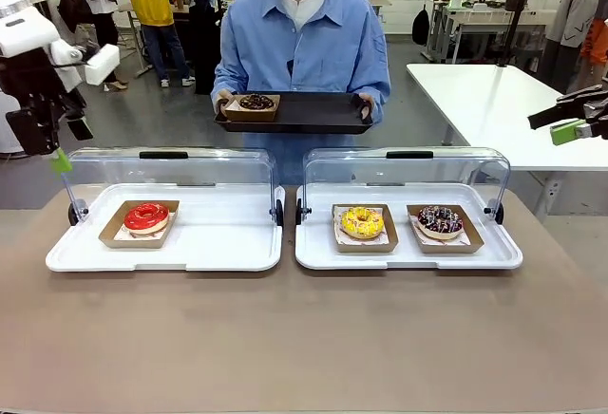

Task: Provide the desired donut to the person.
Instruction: Pick up and lift the Paper togo box containing the Donut pointed at by the person.

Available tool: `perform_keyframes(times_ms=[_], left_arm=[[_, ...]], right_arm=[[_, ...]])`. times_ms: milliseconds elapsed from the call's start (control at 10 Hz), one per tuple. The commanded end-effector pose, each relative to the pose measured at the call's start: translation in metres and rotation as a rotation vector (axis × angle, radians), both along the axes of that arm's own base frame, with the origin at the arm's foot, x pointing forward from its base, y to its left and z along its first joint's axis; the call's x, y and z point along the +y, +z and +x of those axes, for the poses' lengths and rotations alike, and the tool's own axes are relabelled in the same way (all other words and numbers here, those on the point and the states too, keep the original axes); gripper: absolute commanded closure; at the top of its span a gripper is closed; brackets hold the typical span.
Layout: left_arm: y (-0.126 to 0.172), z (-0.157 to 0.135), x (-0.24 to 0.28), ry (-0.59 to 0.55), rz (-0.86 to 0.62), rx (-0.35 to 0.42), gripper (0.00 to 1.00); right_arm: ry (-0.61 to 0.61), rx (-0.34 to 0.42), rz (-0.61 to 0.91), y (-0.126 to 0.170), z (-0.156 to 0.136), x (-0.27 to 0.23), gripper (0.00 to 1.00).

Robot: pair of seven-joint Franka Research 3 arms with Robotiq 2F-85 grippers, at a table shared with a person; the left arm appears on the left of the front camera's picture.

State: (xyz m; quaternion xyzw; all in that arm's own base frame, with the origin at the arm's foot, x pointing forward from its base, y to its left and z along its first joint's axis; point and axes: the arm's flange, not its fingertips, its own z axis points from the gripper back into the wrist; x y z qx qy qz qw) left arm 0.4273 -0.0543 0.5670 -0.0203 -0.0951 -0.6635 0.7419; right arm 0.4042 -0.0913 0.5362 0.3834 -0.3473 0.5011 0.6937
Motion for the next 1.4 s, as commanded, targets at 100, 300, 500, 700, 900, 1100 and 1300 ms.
perform_keyframes(times_ms=[100,300,500,700,900,1100,1300], left_arm=[[0.002,-0.008,0.055,-0.118,-0.516,-0.135,0.00],[-0.023,-0.003,0.106,-0.202,-0.803,-0.178,0.00],[-0.060,-0.007,0.148,-0.188,-0.994,-0.192,0.00],[-0.092,-0.029,0.179,-0.089,-1.111,-0.182,0.00],[-0.107,-0.044,0.205,-0.007,-1.122,-0.190,0.00],[-0.111,-0.060,0.227,0.065,-1.077,-0.152,0.00],[-0.109,-0.070,0.234,0.098,-1.009,-0.114,0.00]], right_arm=[[0.005,-0.005,0.012,0.000,0.000,0.000,0.00],[0.005,-0.005,0.012,0.000,0.000,0.000,0.00],[0.005,-0.005,0.012,0.000,0.000,0.000,0.00],[0.005,-0.005,0.012,0.000,0.000,0.000,0.00],[0.005,-0.005,0.012,0.000,0.000,0.000,0.00],[0.005,-0.005,0.012,0.000,0.000,0.000,0.00],[0.005,-0.005,0.012,0.000,0.000,0.000,0.00]])
